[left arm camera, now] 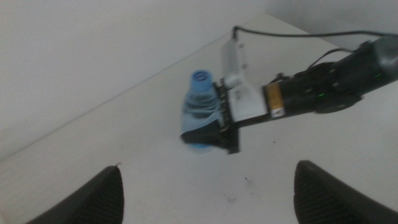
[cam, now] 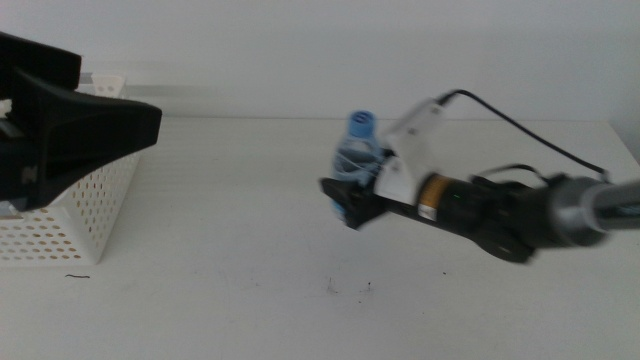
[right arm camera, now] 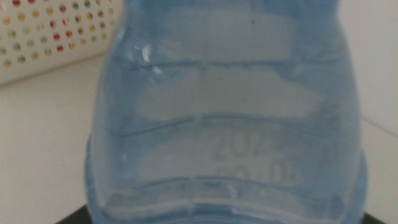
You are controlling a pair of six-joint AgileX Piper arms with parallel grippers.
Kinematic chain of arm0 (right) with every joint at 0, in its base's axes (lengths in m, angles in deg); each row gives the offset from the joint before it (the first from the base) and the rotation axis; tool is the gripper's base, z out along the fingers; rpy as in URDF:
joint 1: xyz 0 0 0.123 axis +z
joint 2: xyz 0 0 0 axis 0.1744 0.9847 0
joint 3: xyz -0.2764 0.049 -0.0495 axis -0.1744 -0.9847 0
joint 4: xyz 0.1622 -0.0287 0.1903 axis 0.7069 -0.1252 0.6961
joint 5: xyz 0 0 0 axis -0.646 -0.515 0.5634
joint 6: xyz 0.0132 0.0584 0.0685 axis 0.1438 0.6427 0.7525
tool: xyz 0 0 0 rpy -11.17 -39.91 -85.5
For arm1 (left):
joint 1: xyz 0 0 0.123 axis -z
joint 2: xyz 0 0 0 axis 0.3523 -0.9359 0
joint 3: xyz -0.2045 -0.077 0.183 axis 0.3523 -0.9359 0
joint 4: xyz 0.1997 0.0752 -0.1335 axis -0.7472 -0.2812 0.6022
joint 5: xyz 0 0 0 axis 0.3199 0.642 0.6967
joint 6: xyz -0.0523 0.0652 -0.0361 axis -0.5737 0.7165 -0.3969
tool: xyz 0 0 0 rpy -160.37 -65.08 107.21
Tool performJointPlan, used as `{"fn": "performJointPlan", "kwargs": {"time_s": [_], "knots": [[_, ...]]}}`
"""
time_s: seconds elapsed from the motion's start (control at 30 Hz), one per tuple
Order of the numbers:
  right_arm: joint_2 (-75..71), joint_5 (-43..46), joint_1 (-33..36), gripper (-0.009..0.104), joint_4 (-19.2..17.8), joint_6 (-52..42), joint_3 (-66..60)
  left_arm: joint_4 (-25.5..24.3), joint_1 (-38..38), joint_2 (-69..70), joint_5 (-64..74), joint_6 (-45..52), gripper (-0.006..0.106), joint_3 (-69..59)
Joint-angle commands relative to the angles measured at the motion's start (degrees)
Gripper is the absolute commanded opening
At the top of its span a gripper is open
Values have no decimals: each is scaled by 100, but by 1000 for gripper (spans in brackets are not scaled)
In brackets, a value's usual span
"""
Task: Use arms to grab the bottles and put them into the dustbin to the left of the table.
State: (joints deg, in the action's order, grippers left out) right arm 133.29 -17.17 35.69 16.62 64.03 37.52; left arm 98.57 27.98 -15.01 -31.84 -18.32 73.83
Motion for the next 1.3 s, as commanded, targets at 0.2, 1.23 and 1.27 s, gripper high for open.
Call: {"fn": "performJointPlan", "kwargs": {"time_s": [0.2, 1.23, 1.27], "knots": [[1195, 23, 353, -2, -230, 653, 1792, 71, 15, 12, -304, -53, 94, -9], [-35, -1883, 502, 88, -2503, 3398, 860, 71, 15, 12, -440, -53, 94, -9], [-194, -1916, 502, 88, -2503, 3447, 665, 71, 15, 12, -440, -53, 94, -9]]}}
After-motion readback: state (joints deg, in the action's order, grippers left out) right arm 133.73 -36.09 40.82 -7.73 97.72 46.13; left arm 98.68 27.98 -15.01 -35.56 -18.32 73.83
